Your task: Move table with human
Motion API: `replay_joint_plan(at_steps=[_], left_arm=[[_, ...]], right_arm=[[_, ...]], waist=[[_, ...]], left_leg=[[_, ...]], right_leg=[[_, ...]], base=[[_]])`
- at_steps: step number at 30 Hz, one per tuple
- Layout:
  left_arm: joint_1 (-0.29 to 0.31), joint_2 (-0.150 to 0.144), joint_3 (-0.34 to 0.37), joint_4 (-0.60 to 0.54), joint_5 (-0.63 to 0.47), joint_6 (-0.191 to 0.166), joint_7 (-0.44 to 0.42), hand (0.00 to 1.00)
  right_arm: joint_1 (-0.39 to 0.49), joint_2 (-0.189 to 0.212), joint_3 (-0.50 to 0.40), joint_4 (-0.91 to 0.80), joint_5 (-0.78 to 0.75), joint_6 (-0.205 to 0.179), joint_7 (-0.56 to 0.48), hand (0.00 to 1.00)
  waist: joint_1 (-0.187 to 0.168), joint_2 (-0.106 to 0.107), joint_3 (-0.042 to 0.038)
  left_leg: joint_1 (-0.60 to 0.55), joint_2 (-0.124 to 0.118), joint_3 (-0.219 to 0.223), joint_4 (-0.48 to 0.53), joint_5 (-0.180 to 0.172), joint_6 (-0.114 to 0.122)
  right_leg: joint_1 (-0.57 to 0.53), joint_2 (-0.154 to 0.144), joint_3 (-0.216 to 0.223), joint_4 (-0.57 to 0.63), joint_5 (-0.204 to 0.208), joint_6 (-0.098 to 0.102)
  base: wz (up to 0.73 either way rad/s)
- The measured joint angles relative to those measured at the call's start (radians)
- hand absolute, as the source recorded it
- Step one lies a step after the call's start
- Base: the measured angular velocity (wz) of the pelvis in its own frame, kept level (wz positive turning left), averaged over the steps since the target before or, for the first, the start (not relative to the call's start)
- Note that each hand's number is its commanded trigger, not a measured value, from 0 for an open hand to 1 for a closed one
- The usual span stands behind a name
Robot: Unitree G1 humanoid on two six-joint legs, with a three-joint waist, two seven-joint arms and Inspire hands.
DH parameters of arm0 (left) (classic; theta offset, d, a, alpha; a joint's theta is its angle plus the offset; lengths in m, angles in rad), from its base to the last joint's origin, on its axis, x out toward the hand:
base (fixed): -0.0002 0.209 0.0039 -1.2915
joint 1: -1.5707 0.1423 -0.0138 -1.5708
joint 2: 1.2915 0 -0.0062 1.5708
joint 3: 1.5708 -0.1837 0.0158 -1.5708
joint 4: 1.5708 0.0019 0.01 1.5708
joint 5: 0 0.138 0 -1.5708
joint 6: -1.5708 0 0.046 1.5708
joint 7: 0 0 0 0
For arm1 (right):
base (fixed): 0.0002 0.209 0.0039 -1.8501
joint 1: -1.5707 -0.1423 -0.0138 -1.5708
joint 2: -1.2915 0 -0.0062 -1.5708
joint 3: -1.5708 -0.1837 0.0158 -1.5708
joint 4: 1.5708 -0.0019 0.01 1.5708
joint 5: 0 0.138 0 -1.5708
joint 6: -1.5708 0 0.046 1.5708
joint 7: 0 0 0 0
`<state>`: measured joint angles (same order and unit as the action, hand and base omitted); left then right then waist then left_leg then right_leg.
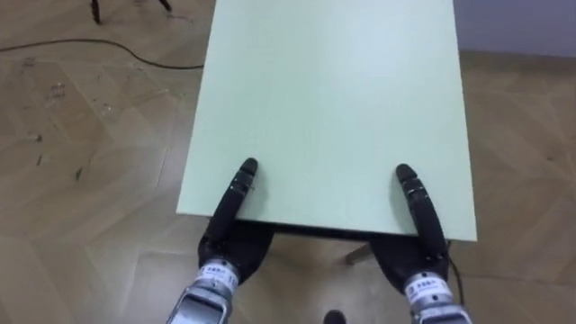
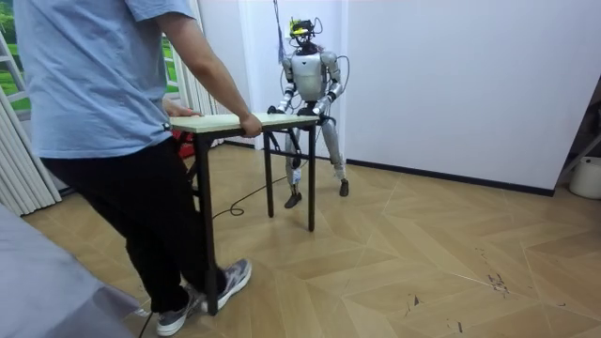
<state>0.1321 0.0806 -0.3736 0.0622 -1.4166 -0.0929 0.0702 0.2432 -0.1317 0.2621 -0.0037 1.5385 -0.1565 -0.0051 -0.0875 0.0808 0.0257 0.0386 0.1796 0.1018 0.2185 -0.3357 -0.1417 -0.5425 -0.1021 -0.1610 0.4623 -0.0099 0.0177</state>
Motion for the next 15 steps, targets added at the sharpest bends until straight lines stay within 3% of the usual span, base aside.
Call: replay_joint_plan(at_steps=[1,2,3,5,6,8,9,10,11,12,13,14,15], left_arm=[[0.01,-0.007,-0.006,0.005,0.0,0.0,-0.001,1.0],[0.028,-0.012,-0.006,0.013,0.0,0.0,-0.013,1.0],[0.037,-0.013,-0.007,0.016,0.0,0.001,-0.02,1.0],[0.074,-0.019,-0.009,0.021,0.0,0.003,-0.03,1.0],[0.081,-0.02,-0.009,0.023,-0.001,0.005,-0.03,1.0],[0.1,-0.021,-0.008,0.023,0.001,0.008,-0.034,1.0],[0.1,-0.02,-0.008,0.023,0.001,0.008,-0.035,1.0],[0.1,-0.02,-0.007,0.024,0.004,0.009,-0.035,1.0],[0.097,-0.021,-0.008,0.037,0.016,0.013,-0.035,1.0],[0.098,-0.021,-0.008,0.038,0.018,0.019,-0.033,1.0],[0.099,-0.017,-0.009,0.038,0.032,0.038,-0.029,1.0],[0.099,-0.015,-0.013,0.038,0.039,0.056,-0.029,1.0],[0.1,-0.013,-0.013,0.037,0.039,0.065,-0.029,1.0]], right_arm=[[0.017,0.008,-0.012,0.0,-0.016,0.009,0.006,1.0],[0.033,0.008,-0.019,0.0,-0.026,0.021,0.012,1.0],[0.04,0.008,-0.02,0.0,-0.029,0.027,0.015,1.0],[0.073,0.01,-0.027,0.001,-0.041,0.048,0.021,1.0],[0.077,0.012,-0.03,0.004,-0.048,0.051,0.021,1.0],[0.094,0.019,-0.035,0.005,-0.053,0.066,0.021,1.0],[0.094,0.022,-0.039,0.005,-0.052,0.071,0.021,1.0],[0.096,0.026,-0.041,0.009,-0.051,0.072,0.021,1.0],[0.105,0.036,-0.041,0.017,-0.051,0.069,0.021,1.0],[0.116,0.041,-0.042,0.018,-0.051,0.067,0.021,1.0],[0.146,0.052,-0.046,0.008,-0.044,0.06,0.021,1.0],[0.175,0.05,-0.047,-0.01,-0.025,0.053,0.021,1.0],[0.184,0.047,-0.046,-0.014,-0.018,0.048,0.021,1.0]], waist=[[-0.001,-0.001,-0.0006],[0.0,-0.003,-0.0011],[0.0,-0.004,-0.0014],[-0.002,-0.017,-0.0049],[-0.004,-0.02,-0.0044],[-0.022,-0.039,-0.0093],[-0.024,-0.041,-0.0092],[-0.027,-0.04,-0.0084],[-0.037,-0.036,-0.0046],[-0.048,-0.035,-0.0044],[-0.062,-0.047,-0.0044],[-0.063,-0.062,-0.0052],[-0.063,-0.069,-0.0044]], left_leg=[[0.002,-0.035,0.023,-0.007,-0.006,0.012],[-0.001,-0.061,0.05,-0.004,-0.014,0.028],[-0.004,-0.074,0.053,0.003,-0.018,0.041],[-0.015,-0.118,0.073,0.042,-0.032,0.079],[-0.02,-0.127,0.084,0.052,-0.035,0.088],[-0.062,-0.162,0.145,0.098,-0.034,0.128],[-0.072,-0.163,0.166,0.105,-0.035,0.138],[-0.09,-0.154,0.218,0.117,-0.04,0.155],[-0.099,-0.128,0.286,0.133,-0.033,0.165],[-0.099,-0.112,0.313,0.135,-0.029,0.169],[-0.098,-0.104,0.344,0.135,-0.017,0.177],[-0.097,-0.111,0.386,0.139,-0.015,0.18],[-0.097,-0.116,0.398,0.145,-0.015,0.183]], right_leg=[[0.004,-0.027,0.0,-0.025,0.035,0.018],[0.01,-0.046,-0.001,-0.056,0.081,0.024],[0.015,-0.056,-0.003,-0.073,0.104,0.027],[0.041,-0.086,-0.002,-0.137,0.188,0.04],[0.049,-0.095,-0.003,-0.152,0.209,0.041],[0.057,-0.128,0.006,-0.22,0.319,0.06],[0.058,-0.13,0.002,-0.24,0.354,0.06],[0.061,-0.13,-0.022,-0.227,0.365,0.06],[0.061,-0.128,-0.048,-0.106,0.263,0.047],[0.063,-0.127,-0.054,-0.011,0.173,0.033],[0.075,-0.132,-0.05,0.177,0.02,0.033],[0.104,-0.144,-0.049,0.336,-0.09,0.031],[0.127,-0.147,-0.045,0.396,-0.128,0.031]], base=[[-0.1],[-0.14],[-0.17],[-0.17],[0.0],[0.08],[0.05],[0.24],[0.44],[0.82],[0.97],[0.88],[0.55]])
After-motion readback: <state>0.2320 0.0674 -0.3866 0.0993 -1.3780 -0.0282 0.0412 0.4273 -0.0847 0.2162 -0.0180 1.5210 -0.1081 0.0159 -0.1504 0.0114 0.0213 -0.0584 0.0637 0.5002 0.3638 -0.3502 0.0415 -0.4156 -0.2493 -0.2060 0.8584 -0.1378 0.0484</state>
